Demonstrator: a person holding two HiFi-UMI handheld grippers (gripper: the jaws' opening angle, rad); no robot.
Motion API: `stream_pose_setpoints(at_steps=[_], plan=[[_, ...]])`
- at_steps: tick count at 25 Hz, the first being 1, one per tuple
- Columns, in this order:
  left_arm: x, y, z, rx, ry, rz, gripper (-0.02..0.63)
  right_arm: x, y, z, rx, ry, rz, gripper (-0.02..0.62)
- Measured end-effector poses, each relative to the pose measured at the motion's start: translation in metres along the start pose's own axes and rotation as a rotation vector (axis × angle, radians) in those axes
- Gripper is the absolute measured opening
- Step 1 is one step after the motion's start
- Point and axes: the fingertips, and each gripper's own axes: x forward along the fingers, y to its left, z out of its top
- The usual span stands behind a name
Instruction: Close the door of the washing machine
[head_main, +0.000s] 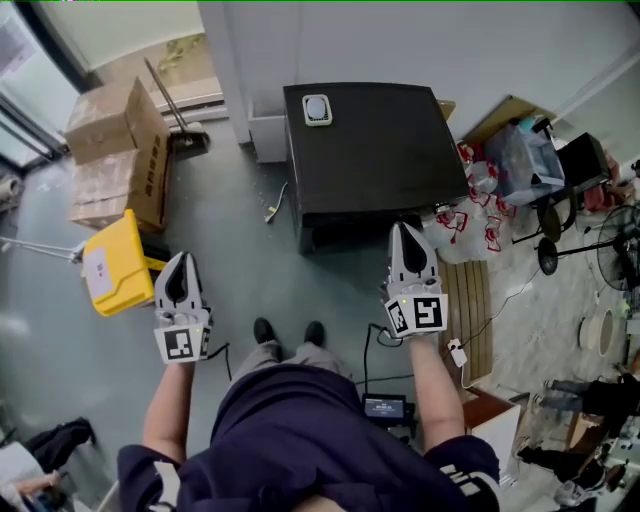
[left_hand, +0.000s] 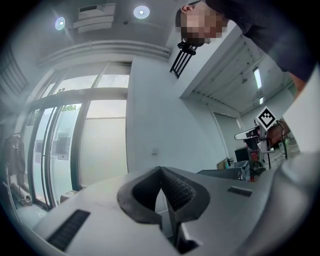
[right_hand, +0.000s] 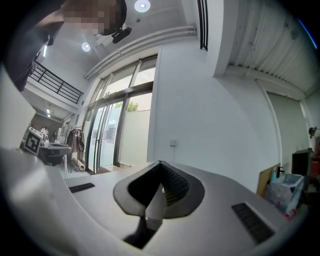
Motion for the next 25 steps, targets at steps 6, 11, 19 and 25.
stream_pose_setpoints(at_steps=[6,11,19,25], plan=[[-0.004,0.008,0.017,0.025,-0.024,0.014,0.023,-0.007,-0.006,0.011,0.000,0.008,-0.018,0.020],[-0.004,0.011,0.025,0.020,-0.032,0.024,0.023,-0.007,-0.004,0.016,-0.015,0.010,-0.010,0.020],[-0.006,0.015,0.027,0.031,-0.045,0.033,0.023,-0.007,0.001,0.021,-0.063,0.020,-0.005,0.018],[-0.004,0.015,0.027,0.022,-0.049,0.029,0.023,-0.005,0.001,0.016,-0.103,0.050,-0.012,0.018]])
